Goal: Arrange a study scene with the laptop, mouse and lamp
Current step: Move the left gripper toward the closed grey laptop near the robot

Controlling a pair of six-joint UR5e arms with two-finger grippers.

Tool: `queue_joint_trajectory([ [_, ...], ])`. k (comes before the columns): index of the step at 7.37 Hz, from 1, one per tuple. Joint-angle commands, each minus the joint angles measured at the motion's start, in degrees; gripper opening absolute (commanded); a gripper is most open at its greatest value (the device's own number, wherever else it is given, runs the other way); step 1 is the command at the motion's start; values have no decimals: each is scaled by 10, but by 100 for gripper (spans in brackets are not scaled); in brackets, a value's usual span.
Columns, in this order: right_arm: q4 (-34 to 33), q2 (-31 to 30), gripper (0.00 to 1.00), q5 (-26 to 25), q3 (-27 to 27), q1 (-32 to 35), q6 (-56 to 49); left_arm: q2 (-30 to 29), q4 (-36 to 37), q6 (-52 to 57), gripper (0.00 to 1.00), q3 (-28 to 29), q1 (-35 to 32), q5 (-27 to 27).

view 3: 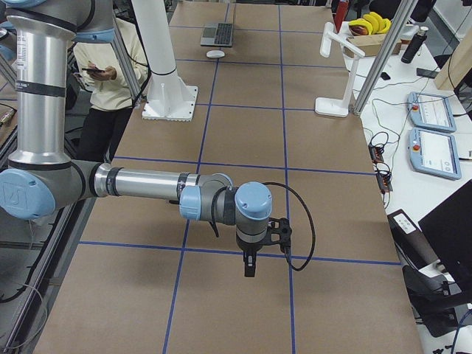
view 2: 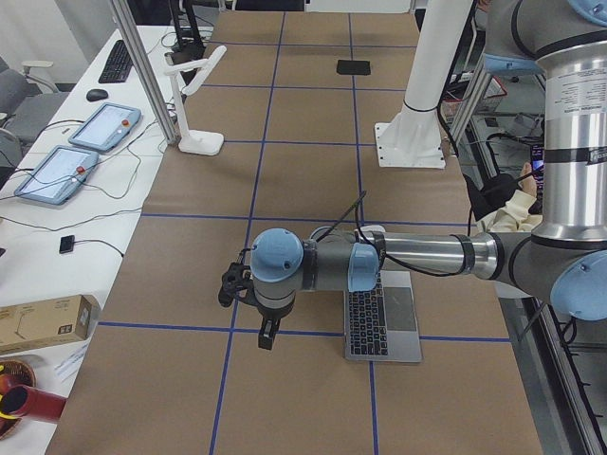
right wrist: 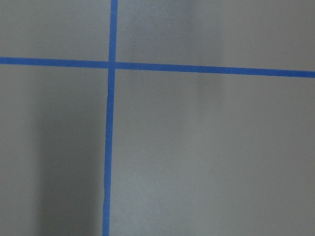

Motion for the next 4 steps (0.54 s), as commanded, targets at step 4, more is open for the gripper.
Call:
queue_joint_trajectory([
  [4, 1, -3, 100, -3, -8, -3, 0, 51, 21, -176, 100, -80, -3, -1],
])
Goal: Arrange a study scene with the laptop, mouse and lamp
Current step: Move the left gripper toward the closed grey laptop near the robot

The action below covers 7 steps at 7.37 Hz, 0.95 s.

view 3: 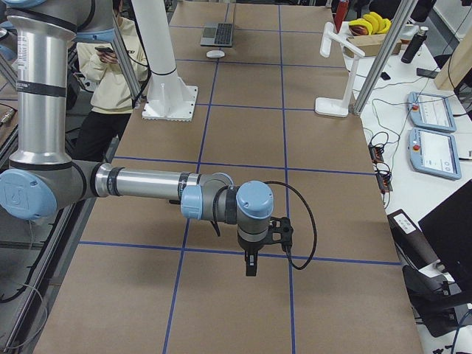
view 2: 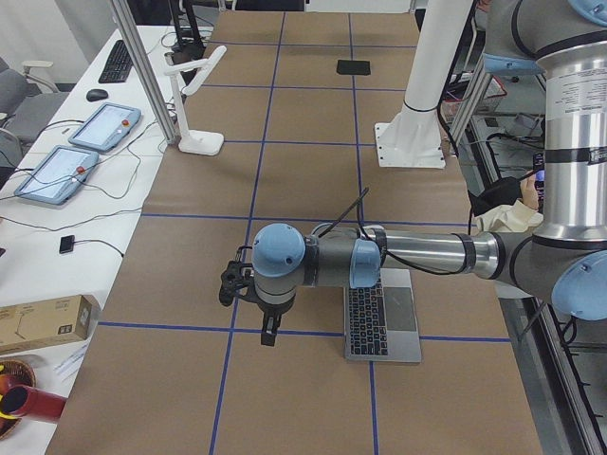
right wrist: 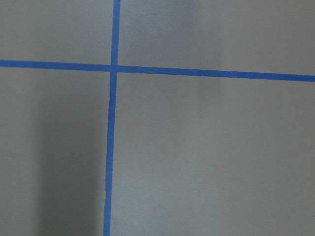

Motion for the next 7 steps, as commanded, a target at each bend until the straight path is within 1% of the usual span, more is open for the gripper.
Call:
queue_joint_trajectory([
  [1, -1, -7, 100, -3, -4, -3, -7, 85, 17, -188, 100, -108, 1, 1],
  [2, -3, -12, 100, 3, -2, -3, -6, 128, 17, -265, 100, -141, 1, -1],
  [3, -3, -14, 100, 9, -5, -6, -6, 148, 17, -328, 100, -150, 2, -2],
  [5, 2, -35, 100, 48, -7, -6, -7, 171, 17, -465, 100, -152, 4, -7],
  [7, 14, -40, 100, 48, -13, -6, -8, 173, 17, -587, 100, -150, 6, -9],
])
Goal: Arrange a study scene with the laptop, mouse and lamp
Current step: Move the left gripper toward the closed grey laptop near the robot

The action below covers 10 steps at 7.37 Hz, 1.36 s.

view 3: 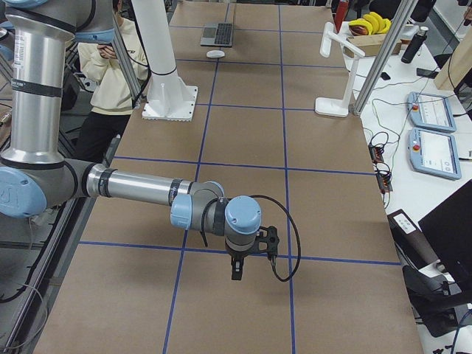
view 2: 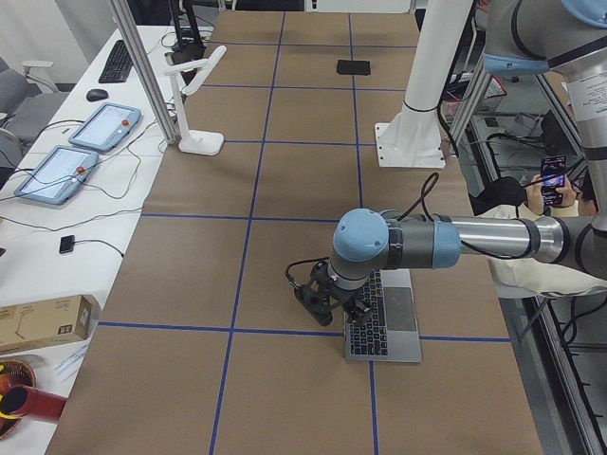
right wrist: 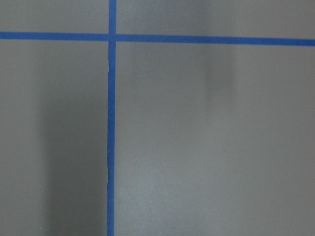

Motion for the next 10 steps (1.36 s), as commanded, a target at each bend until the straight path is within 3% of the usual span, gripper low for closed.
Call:
queue_joint_trajectory([
  [1, 18, -8, 100, 6, -6, 0, 0, 3, -1, -119, 100, 16, 8, -18],
  [4, 57, -34, 100, 34, -7, 0, 0, -6, -13, -148, 100, 103, 10, -22],
  [8, 88, -50, 100, 41, -8, 0, 0, -12, -26, -180, 100, 140, 10, -97],
  [10, 90, -50, 100, 41, -8, 0, 0, -15, -90, -251, 100, 160, 13, -122],
])
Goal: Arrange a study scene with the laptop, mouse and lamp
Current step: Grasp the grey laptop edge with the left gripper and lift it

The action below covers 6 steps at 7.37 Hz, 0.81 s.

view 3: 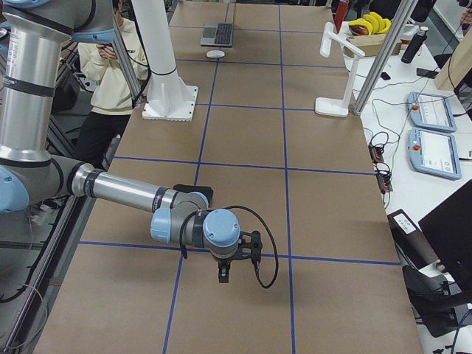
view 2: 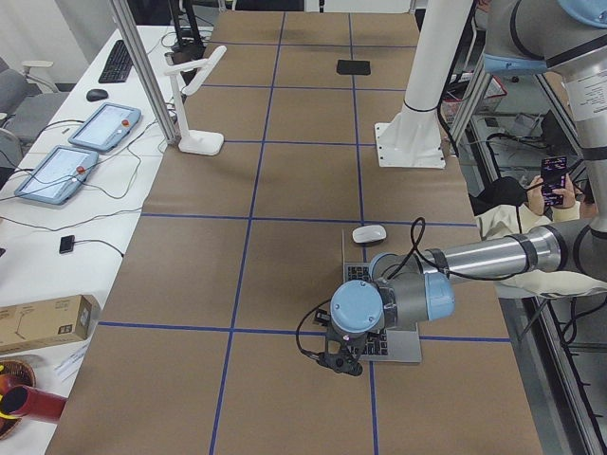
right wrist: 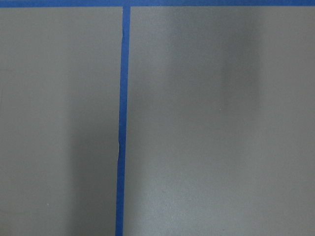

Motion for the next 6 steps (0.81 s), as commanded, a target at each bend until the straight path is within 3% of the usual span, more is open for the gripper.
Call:
queue_joint_trajectory([
  [1, 2, 0, 100, 0, 0, 0, 0, -9, -40, -67, 100, 12, 2, -28],
  [6, 2, 0, 100, 1, 1, 0, 0, -13, -129, -177, 100, 13, 72, -48],
])
